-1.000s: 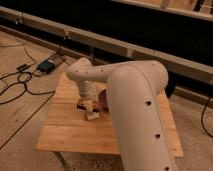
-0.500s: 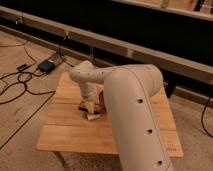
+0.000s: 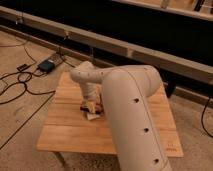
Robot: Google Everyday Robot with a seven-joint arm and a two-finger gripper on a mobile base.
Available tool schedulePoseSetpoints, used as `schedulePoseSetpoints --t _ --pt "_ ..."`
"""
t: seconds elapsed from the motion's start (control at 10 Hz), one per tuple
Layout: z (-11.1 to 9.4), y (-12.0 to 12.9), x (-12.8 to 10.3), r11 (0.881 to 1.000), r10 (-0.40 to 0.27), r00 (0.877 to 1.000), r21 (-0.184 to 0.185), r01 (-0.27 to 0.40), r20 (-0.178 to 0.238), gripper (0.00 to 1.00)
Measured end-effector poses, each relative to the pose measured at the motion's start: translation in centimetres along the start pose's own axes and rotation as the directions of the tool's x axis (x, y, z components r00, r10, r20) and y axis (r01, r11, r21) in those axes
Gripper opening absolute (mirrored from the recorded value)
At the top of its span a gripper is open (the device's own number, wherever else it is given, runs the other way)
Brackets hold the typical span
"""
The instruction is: Place the eraser on the white sponge
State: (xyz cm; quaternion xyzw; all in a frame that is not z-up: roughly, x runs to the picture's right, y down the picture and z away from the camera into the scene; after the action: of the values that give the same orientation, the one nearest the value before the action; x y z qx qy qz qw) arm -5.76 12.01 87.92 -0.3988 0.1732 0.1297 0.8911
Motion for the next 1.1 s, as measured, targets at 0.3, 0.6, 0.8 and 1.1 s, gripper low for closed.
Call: schedulePoseSetpoints --t 0.3,0.6,0.8,1.1 --pt "-0.28 0.12 0.14 1.000 -0.005 1.000 0.008 0.005 -0.009 0.64" --pt "-0.21 0.51 0.29 1.000 -0.008 1.000 0.004 0.008 -0.014 0.80" --pt "-0.17 0.61 0.26 1.000 -0.009 1.000 0.003 0.009 -0.014 0.80" --pt "-0.50 0.31 0.02 1.000 -0.008 1.000 0.008 0.008 0.003 0.80"
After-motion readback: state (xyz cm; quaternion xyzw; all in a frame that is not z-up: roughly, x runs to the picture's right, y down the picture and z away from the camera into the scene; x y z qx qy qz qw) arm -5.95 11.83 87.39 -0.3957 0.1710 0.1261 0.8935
